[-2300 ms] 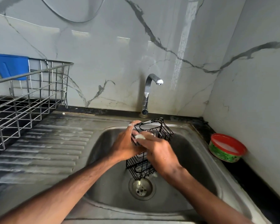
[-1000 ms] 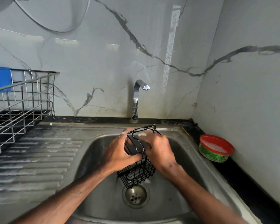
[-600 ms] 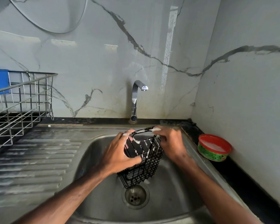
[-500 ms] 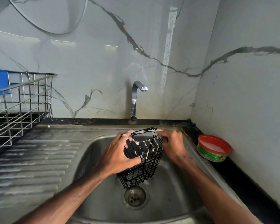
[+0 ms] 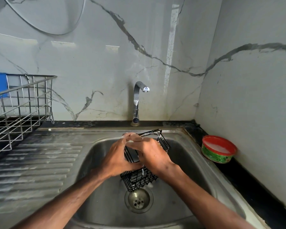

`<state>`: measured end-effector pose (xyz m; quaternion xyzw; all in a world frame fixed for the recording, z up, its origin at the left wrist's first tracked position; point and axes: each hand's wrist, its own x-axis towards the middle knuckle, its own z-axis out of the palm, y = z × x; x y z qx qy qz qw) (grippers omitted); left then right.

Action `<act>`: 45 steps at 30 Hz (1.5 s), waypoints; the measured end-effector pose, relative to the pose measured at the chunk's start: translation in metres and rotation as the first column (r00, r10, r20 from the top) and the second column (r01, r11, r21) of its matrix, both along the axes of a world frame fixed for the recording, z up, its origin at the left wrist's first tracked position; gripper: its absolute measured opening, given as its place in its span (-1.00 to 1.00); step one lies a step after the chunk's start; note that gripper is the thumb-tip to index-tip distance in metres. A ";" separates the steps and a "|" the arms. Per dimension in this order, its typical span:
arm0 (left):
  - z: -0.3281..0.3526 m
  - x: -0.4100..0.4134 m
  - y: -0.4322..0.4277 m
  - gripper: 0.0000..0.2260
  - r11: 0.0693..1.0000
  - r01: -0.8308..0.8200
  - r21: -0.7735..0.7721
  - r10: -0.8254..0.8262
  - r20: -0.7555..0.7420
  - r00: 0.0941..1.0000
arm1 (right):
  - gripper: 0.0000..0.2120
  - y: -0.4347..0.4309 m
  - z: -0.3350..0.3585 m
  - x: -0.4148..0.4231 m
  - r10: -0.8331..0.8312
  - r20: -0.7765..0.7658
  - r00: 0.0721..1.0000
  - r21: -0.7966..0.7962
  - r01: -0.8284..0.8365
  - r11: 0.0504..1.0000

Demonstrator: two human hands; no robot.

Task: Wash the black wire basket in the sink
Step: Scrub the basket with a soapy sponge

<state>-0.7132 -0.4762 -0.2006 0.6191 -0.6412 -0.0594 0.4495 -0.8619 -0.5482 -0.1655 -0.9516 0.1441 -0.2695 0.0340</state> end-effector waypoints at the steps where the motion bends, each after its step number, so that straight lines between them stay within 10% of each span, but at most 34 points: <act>1: 0.000 0.000 0.000 -0.25 1.000 0.010 -0.002 -0.010 -0.007 1.000 | -0.24 0.000 0.002 -0.002 0.042 -0.004 0.999 0.006 -0.042 0.999; 17: -0.008 0.005 -0.005 -0.02 0.998 0.009 0.059 -0.008 -0.025 1.000 | -0.54 -0.014 0.001 -0.011 0.021 0.113 0.993 0.092 -0.032 0.995; 33: 0.015 0.005 0.013 -0.12 0.955 -0.278 0.108 0.243 0.256 0.936 | -0.52 -0.028 0.008 -0.038 -0.517 0.055 0.854 0.243 0.491 0.837; 45: -0.006 0.026 -0.002 0.04 0.970 -0.143 0.195 0.130 0.076 0.989 | -0.60 0.039 -0.001 0.005 -0.071 -0.151 0.986 -0.117 0.053 0.992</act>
